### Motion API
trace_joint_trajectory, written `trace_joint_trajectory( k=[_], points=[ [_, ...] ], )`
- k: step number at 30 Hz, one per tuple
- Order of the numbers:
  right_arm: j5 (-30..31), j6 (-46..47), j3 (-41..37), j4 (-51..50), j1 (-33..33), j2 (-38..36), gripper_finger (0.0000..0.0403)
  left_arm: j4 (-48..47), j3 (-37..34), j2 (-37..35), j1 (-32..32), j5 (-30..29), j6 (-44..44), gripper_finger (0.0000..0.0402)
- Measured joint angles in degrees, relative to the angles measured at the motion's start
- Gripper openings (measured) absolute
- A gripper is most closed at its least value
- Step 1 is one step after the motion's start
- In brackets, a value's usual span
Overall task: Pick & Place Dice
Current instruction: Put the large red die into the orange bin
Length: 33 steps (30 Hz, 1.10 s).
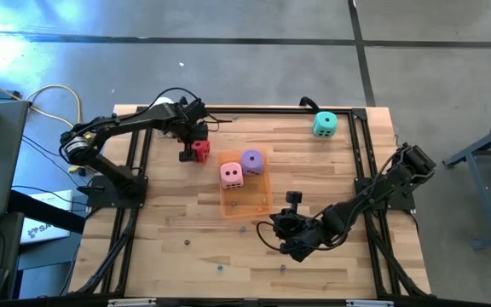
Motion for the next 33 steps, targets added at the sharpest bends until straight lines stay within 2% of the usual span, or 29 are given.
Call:
trace_joint_trajectory(
  k=[8, 13, 20, 25, 33],
  points=[
    [0.0, 0.0, 0.0, 0.0, 0.0, 0.0, 0.0004, -0.2, 0.0, 0.0, 0.0, -0.3, -3.8, 0.0396],
    [0.0, 0.0, 0.0, 0.0, 0.0, 0.0, 0.0004, -0.1, 0.0, 0.0, 0.0, 3.2, -4.6, 0.0396],
    [0.0, 0.0, 0.0, 0.0, 0.0, 0.0, 0.0004, -0.1, -0.1, 0.0, 0.0, 3.7, -4.9, 0.0395],
    [0.0, 0.0, 0.0, 0.0, 0.0, 0.0, 0.0004, 0.5, -0.2, 0.0, 0.0, 5.6, -8.2, 0.0395],
    [0.0, 0.0, 0.0, 0.0, 0.0, 0.0, 0.0004, 2.6, -1.8, 0.1, -0.1, 4.0, -8.4, 0.0395]
  ],
)
